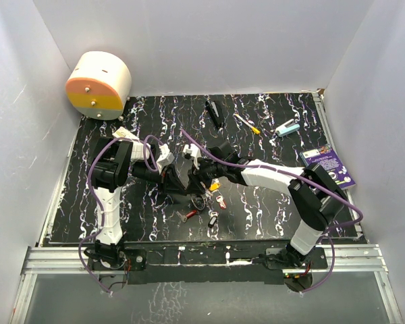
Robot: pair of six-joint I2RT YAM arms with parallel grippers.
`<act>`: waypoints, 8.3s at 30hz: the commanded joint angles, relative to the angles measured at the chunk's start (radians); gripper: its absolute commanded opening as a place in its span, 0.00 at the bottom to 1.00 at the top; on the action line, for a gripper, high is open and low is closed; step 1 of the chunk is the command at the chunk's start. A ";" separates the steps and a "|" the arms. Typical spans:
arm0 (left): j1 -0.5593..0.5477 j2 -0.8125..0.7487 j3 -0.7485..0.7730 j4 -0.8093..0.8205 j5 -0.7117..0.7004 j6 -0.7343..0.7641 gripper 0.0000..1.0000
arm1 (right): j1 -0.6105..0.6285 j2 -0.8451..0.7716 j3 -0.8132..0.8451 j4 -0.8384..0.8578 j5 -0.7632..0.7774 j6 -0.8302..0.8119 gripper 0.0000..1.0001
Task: Put the keys on the keyring
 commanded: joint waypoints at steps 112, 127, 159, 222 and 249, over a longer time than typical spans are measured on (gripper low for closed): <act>-0.546 -0.677 -0.494 1.225 -1.089 -1.394 0.52 | -0.346 -0.512 -0.235 -0.015 0.362 0.226 0.08; -0.496 -0.620 -0.415 1.430 -1.225 -1.500 0.00 | -0.346 -0.492 -0.232 -0.015 0.393 0.234 0.08; -0.171 -0.498 -0.407 1.617 -0.701 -1.543 0.66 | -0.346 -0.473 -0.243 0.042 0.337 0.263 0.08; -0.148 -0.468 -0.036 1.096 -0.591 -1.622 0.00 | -0.338 -0.545 -0.261 0.052 0.200 0.281 0.08; -0.144 -0.602 -0.045 1.364 -0.402 -2.071 0.00 | -0.140 -0.483 -0.323 0.336 0.476 0.815 0.08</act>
